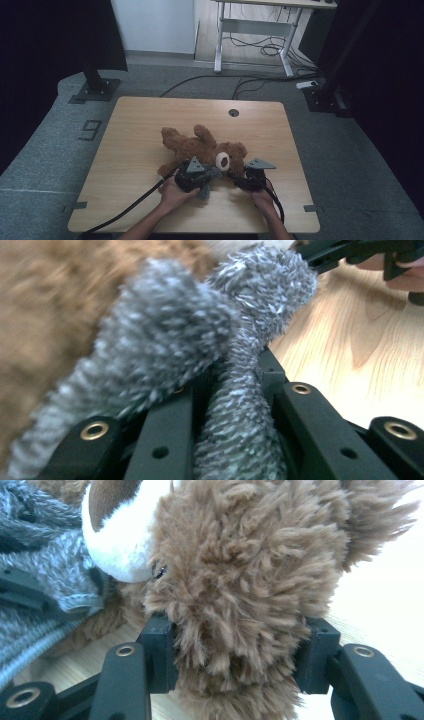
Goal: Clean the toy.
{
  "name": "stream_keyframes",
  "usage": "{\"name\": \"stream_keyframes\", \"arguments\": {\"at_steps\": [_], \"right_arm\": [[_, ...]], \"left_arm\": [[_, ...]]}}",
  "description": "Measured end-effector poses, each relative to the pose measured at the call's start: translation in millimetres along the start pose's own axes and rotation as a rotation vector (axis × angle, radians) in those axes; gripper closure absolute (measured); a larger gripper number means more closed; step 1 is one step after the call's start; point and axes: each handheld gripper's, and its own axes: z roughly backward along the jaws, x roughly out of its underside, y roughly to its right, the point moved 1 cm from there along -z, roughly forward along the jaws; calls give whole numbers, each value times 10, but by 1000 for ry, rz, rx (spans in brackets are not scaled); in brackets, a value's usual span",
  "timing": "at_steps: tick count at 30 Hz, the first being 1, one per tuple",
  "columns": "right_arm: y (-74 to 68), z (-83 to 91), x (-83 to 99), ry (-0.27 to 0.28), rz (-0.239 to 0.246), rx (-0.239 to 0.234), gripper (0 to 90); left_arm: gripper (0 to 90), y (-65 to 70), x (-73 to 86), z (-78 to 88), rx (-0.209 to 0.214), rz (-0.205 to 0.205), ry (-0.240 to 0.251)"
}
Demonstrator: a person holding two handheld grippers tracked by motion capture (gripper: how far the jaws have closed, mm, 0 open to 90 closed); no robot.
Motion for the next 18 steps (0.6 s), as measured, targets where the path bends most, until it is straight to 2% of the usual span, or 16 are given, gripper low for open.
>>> {"name": "stream_keyframes", "arguments": {"at_steps": [7, 9, 12, 15, 18], "right_arm": [[-2, 5, -1, -1, 0, -19, 484], [-9, 8, -6, 11, -4, -38, 488], [-16, 18, -21, 17, -13, -65, 482], [-24, 47, -26, 25, -10, -97, 475], [-20, 64, -30, 40, -27, -166, 411]], "left_arm": [[747, -160, 169, 330, -36, 50, 12], [746, -143, 157, 404, -36, 38, 35], [744, -80, 75, 462, -28, 26, 71], [743, -14, -61, 449, -13, 14, 101], [742, 70, -230, 347, 7, -2, 126]]}}
